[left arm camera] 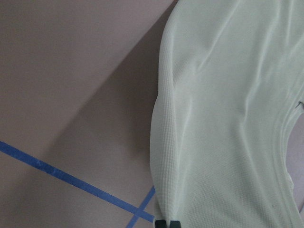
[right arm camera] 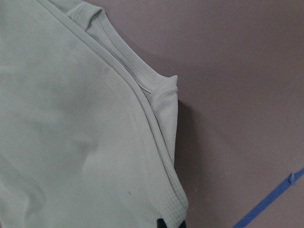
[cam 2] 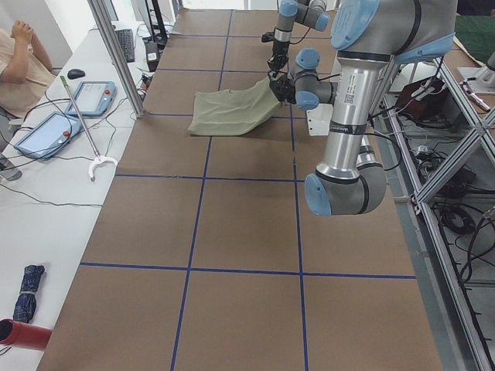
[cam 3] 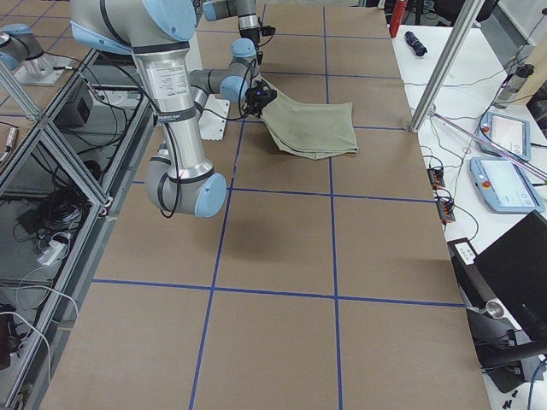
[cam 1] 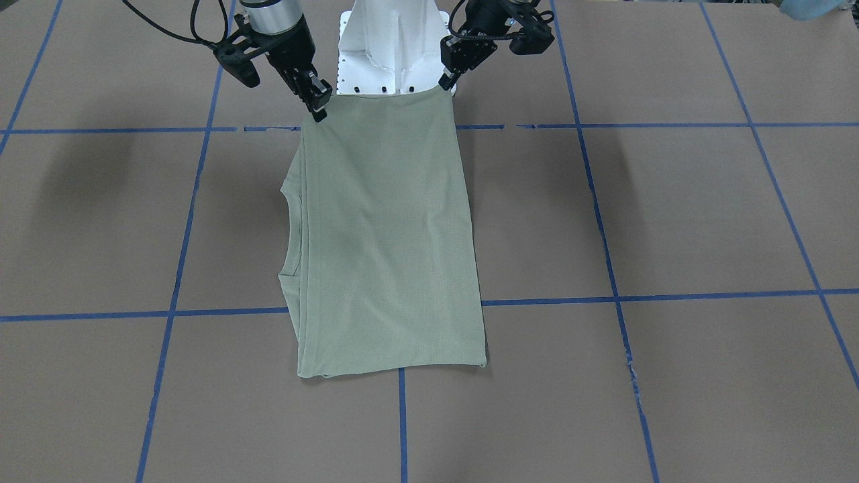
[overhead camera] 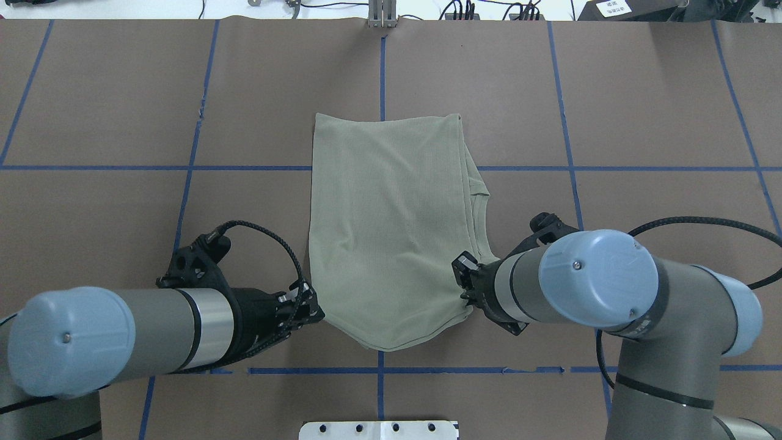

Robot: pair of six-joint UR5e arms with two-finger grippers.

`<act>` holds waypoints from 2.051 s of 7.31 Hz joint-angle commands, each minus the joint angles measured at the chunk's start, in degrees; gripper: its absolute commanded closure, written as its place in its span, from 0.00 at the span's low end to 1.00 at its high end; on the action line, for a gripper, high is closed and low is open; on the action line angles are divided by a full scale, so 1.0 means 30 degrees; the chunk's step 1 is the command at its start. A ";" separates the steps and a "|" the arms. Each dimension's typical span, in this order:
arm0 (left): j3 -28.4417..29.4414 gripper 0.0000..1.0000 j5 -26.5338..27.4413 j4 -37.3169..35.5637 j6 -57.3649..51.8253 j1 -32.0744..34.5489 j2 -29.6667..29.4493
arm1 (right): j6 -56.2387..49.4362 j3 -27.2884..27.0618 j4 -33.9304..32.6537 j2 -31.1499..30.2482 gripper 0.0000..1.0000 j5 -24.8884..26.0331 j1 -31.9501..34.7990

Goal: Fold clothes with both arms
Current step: 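Lift the near edge with both grippers and fold it away from the robot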

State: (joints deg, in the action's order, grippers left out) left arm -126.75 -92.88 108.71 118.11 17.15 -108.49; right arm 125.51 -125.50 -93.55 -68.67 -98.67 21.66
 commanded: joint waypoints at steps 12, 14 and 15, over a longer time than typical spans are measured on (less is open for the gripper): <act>1.8845 1.00 -0.0269 1.1707 -0.5347 0.7841 -0.6774 | -0.6076 1.8878 0.8856 0.8293 1.00 -0.3348 0.7948; 1.9836 0.45 -0.0269 1.2072 -0.8046 0.8756 -0.6728 | -1.2249 2.0293 0.8889 0.8478 0.00 -0.4310 0.9238; 1.9808 0.43 -0.0298 1.2101 -0.8050 0.8757 -0.6582 | -1.3784 2.0357 0.8889 0.8099 0.00 -0.4722 1.0027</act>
State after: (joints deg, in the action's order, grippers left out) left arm -68.15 -93.71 144.57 95.32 42.91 -128.43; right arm 91.95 -65.73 -67.01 -43.60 -111.20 49.05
